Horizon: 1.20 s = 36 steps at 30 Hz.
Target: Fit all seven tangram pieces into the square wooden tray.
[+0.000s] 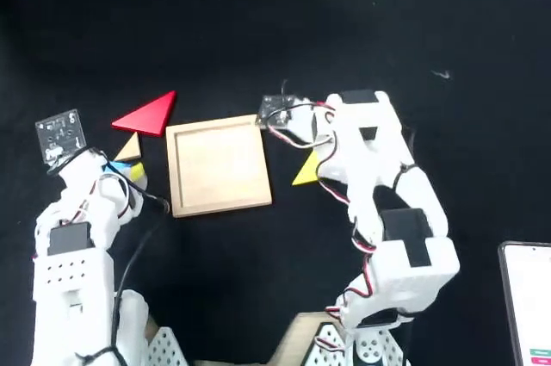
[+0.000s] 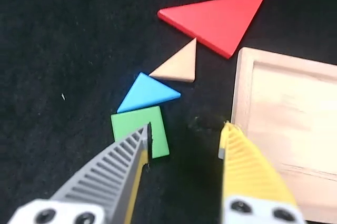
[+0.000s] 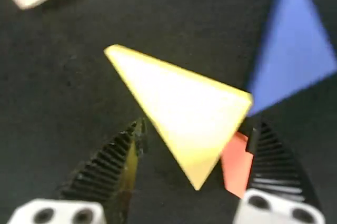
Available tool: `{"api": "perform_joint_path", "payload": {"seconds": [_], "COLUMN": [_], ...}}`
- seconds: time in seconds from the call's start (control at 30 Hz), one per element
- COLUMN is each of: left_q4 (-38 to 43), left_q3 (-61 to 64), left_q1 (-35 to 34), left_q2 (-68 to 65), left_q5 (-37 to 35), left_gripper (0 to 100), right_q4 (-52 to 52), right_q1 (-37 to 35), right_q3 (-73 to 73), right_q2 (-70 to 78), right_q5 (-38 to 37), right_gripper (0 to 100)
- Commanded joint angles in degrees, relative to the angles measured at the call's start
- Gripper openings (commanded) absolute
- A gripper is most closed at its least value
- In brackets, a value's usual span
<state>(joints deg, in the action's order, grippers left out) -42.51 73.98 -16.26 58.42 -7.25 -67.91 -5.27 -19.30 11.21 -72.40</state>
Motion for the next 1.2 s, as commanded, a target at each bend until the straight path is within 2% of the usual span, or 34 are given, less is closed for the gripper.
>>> {"api": "perform_joint_path", "payload": {"seconds": [0.0,0.43,0.63,0.73,0.9,1.03,1.17], "left_q4": [1.23,1.23,1.23,1.23,1.23,1.23,1.23], "left_q3": [0.13,0.48,0.48,0.48,0.48,0.48,0.48], "left_q1": [0.04,0.04,0.04,0.04,0.04,0.04,0.04], "left_q2": [2.73,3.25,3.25,3.25,3.25,3.25,3.25], "left_q5": [-0.53,-0.53,-0.53,-0.53,-0.53,-0.53,-0.53], "left_gripper": [22,22,22,22,22,22,22], "right_q4": [-1.23,-1.67,-3.08,-3.87,-5.71,-5.89,-5.98], "right_q1": [0.7,-0.62,-2.11,-3.69,-5.19,-5.27,-5.89], "right_q3": [3.38,10.07,10.24,9.8,10.15,10.07,10.15], "right_q2": [-0.04,11.82,9.8,9.27,9.8,11.65,12.44], "right_q5": [-3.43,-4.4,-4.48,-7.56,-9.23,-12.57,-12.66], "right_gripper": [30.8,30.4,30.8,30.9,39.5,36.7,34.8]}}
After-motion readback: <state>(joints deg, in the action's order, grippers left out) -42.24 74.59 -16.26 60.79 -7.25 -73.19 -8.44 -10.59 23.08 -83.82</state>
